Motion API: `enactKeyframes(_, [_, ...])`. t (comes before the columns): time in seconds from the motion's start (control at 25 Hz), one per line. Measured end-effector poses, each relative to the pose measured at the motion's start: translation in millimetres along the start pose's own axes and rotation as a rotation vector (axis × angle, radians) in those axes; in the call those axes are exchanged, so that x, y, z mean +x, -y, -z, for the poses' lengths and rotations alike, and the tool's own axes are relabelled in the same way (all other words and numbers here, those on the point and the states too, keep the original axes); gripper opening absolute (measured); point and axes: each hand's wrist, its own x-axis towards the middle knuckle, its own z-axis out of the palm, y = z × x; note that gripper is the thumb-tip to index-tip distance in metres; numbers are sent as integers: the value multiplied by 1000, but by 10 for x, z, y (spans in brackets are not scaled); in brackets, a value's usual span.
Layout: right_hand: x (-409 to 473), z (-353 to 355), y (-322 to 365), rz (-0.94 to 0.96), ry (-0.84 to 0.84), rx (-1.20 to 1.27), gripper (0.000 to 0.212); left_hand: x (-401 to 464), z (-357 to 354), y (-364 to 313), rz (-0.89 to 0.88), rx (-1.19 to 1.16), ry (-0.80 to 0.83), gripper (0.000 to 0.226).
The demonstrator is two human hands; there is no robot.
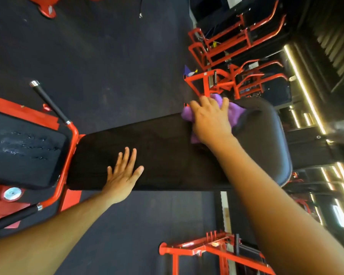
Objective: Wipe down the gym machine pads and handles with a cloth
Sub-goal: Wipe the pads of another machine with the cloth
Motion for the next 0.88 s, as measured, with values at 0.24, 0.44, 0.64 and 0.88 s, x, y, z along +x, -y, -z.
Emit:
enactKeyframes(0.24, [-703, -214, 476, 436, 147, 237, 37, 49, 61, 57, -39, -2, 57, 70])
enactKeyframes(0.44, [-67, -90, 243, 258, 46, 144, 23, 44, 68, 100, -60, -9, 57, 75])
enactKeyframes(0.64, [24, -233, 937, 450, 271, 217, 38, 75, 163, 138, -55, 31, 105, 78])
enactKeyframes(0.88, [-1189, 62, 214, 405, 78, 258, 39, 87, 164, 179, -77, 25, 104, 86])
